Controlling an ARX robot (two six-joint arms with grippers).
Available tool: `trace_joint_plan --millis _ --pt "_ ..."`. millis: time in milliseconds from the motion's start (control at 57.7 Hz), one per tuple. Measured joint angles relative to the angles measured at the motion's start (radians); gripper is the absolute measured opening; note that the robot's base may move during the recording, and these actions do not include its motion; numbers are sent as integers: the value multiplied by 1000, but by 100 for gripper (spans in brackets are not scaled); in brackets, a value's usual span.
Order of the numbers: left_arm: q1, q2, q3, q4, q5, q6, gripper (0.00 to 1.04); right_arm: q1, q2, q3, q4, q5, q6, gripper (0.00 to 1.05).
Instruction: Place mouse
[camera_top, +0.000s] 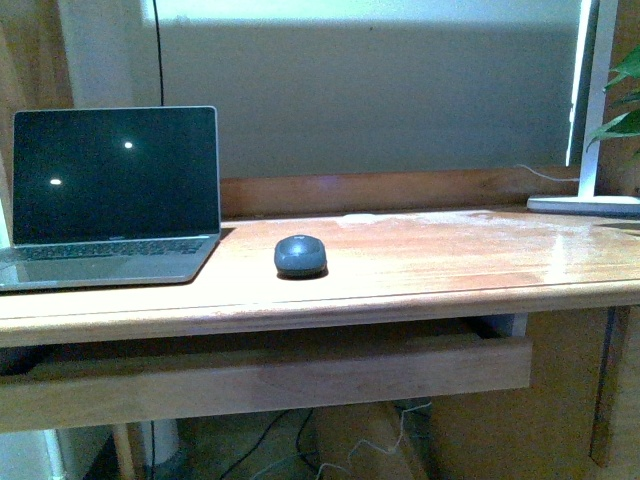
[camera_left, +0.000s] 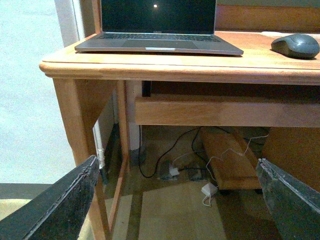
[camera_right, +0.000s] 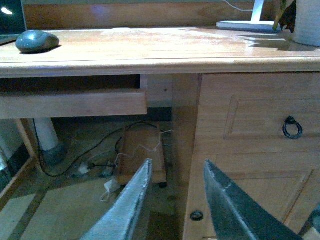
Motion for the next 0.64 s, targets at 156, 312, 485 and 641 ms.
trace_joint_plan --millis 156,312,485,641 --pt "0 0 0 0 0 0 97 0 0 0 0 0 0 62" --pt "0 0 0 0 0 0 97 0 0 0 0 0 0 89" --pt "0 0 0 0 0 0 97 0 0 0 0 0 0 97" --pt "0 0 0 0 0 0 97 0 0 0 0 0 0 97"
